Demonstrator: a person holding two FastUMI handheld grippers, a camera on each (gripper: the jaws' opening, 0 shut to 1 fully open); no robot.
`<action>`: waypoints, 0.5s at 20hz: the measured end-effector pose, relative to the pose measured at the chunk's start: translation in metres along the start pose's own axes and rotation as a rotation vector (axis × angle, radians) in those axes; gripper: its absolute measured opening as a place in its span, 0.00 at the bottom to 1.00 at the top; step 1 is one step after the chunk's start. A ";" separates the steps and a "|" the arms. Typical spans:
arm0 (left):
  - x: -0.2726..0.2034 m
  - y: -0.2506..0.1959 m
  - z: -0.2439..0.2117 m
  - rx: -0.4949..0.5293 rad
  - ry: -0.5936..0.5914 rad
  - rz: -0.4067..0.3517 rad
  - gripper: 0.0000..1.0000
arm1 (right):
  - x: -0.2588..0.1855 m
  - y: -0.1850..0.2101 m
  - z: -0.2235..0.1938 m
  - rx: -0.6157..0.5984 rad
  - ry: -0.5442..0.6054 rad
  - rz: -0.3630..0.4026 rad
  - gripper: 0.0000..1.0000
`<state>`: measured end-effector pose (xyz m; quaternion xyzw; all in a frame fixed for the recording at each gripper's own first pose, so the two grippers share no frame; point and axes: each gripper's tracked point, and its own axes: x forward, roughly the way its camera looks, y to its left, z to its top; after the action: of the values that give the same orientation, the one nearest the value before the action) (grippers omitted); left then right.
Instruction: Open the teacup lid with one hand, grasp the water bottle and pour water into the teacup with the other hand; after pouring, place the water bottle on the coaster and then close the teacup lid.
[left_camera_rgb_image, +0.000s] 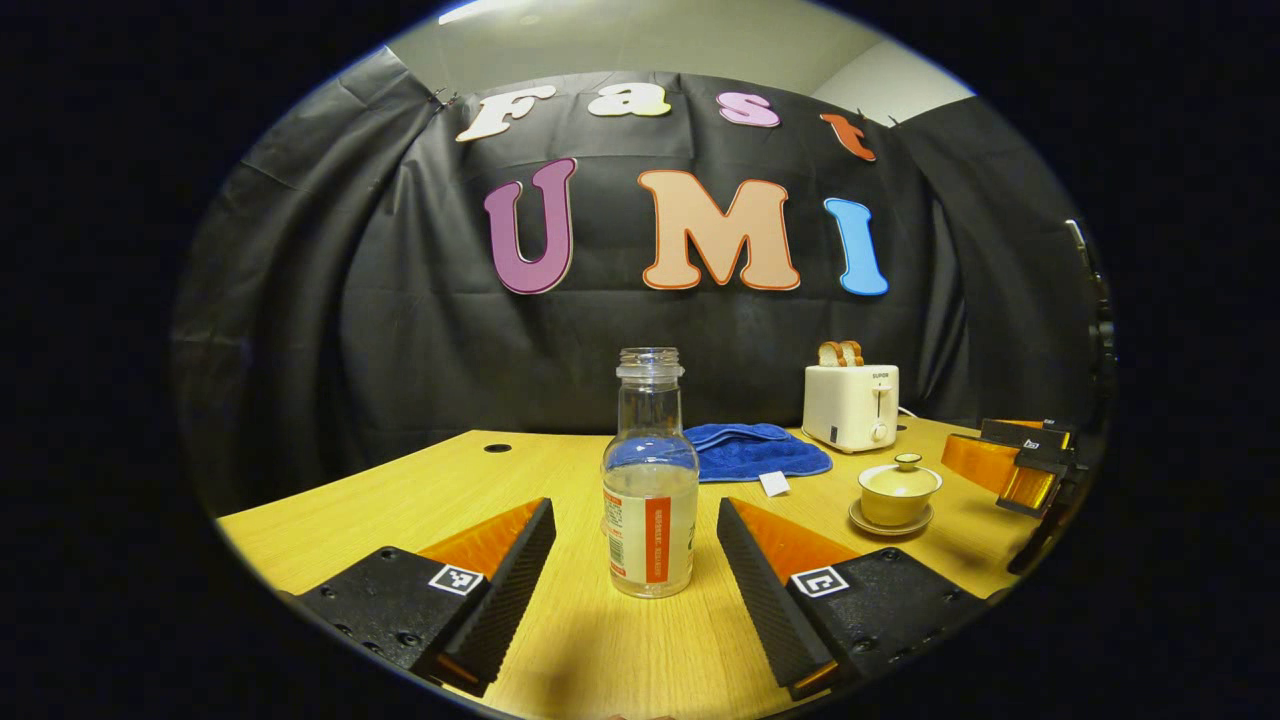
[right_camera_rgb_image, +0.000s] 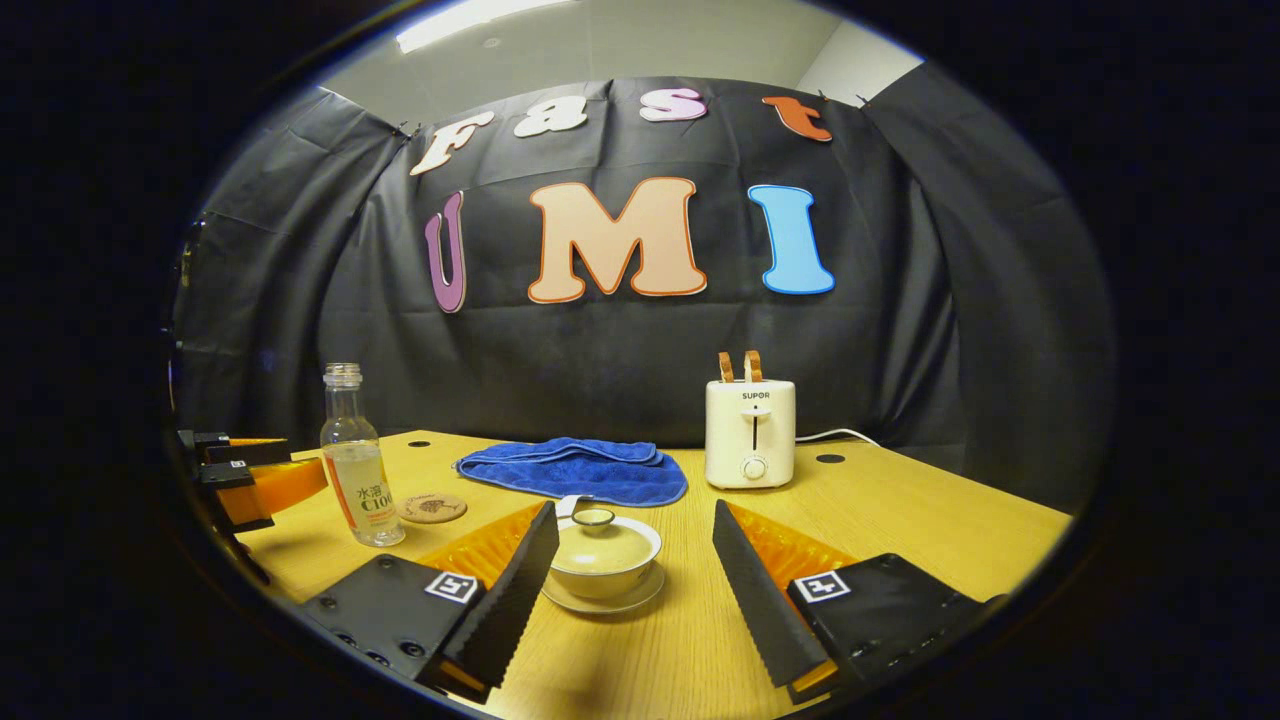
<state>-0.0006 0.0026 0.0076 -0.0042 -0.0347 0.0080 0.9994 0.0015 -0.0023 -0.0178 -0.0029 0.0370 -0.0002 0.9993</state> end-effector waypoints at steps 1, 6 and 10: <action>0.000 0.001 0.001 -0.002 -0.008 0.001 0.95 | 0.000 0.002 0.001 0.002 -0.004 0.009 0.95; 0.000 0.000 0.000 -0.002 -0.007 0.002 0.95 | 0.008 0.012 -0.001 0.001 0.000 0.049 0.98; 0.000 0.001 0.000 -0.003 -0.005 0.002 0.95 | 0.024 0.021 -0.004 0.000 0.015 0.080 0.96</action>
<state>-0.0007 0.0032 0.0075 -0.0055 -0.0371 0.0090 0.9993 0.0247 0.0186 -0.0235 -0.0016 0.0446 0.0397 0.9982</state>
